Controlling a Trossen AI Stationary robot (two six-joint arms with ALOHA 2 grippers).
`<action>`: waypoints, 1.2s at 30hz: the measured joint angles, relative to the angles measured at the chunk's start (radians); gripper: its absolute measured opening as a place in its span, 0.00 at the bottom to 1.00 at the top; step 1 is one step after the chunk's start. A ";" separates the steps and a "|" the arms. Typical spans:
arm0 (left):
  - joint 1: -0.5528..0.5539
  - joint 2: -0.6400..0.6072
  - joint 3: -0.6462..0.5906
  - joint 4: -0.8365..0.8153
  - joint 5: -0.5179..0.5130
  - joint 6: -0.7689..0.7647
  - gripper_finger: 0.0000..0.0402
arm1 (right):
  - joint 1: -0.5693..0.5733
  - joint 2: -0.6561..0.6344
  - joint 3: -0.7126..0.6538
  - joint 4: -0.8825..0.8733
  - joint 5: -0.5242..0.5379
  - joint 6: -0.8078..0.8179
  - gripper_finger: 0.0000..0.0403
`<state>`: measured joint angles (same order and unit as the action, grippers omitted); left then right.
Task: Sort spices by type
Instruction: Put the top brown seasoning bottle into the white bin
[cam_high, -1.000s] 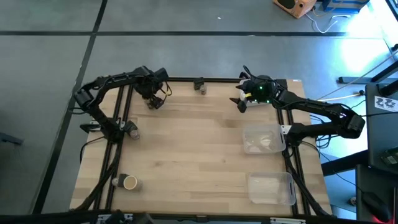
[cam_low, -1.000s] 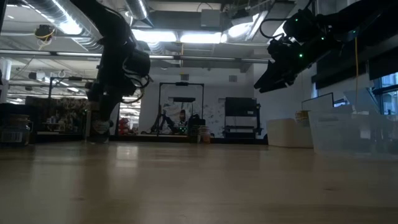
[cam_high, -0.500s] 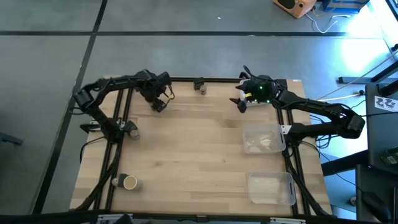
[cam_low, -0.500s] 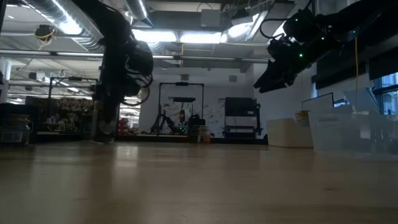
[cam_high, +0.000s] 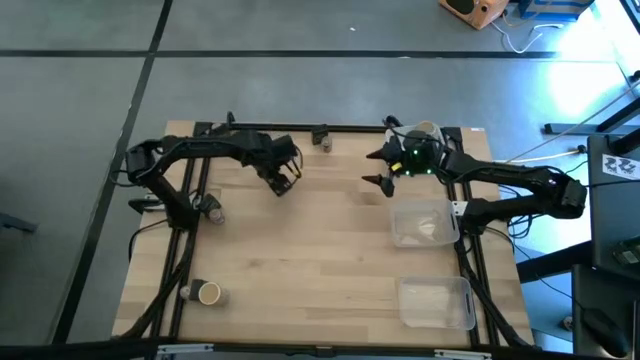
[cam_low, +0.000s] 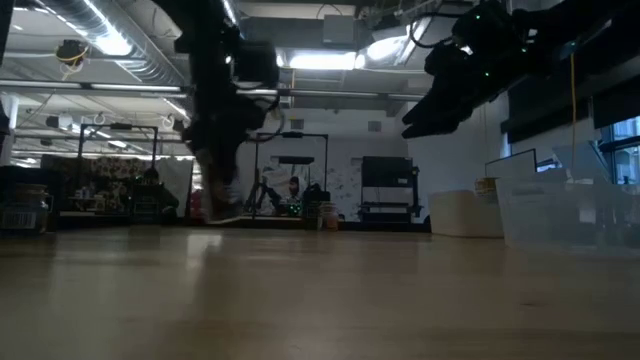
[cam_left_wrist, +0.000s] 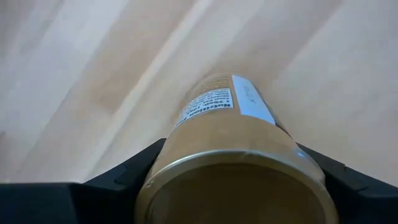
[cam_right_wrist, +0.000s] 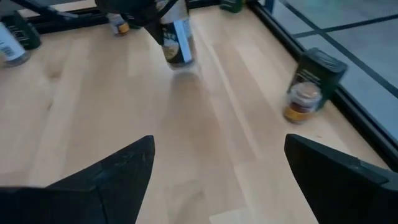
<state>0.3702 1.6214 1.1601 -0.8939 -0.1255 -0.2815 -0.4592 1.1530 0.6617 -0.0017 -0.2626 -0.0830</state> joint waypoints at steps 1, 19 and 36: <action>-0.014 0.011 0.013 0.016 0.016 -0.007 0.66 | 0.008 0.000 0.000 0.000 0.000 0.000 0.89; -0.190 0.408 0.445 -0.043 0.080 0.158 0.66 | 0.028 0.000 0.000 -0.071 0.061 -0.002 0.89; -0.211 0.461 0.519 -0.031 0.049 0.242 0.79 | 0.028 0.000 0.000 -0.106 0.098 -0.011 0.89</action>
<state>0.1592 2.0823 1.6794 -0.9250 -0.0765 -0.0394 -0.4316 1.1530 0.6617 -0.1075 -0.1650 -0.0944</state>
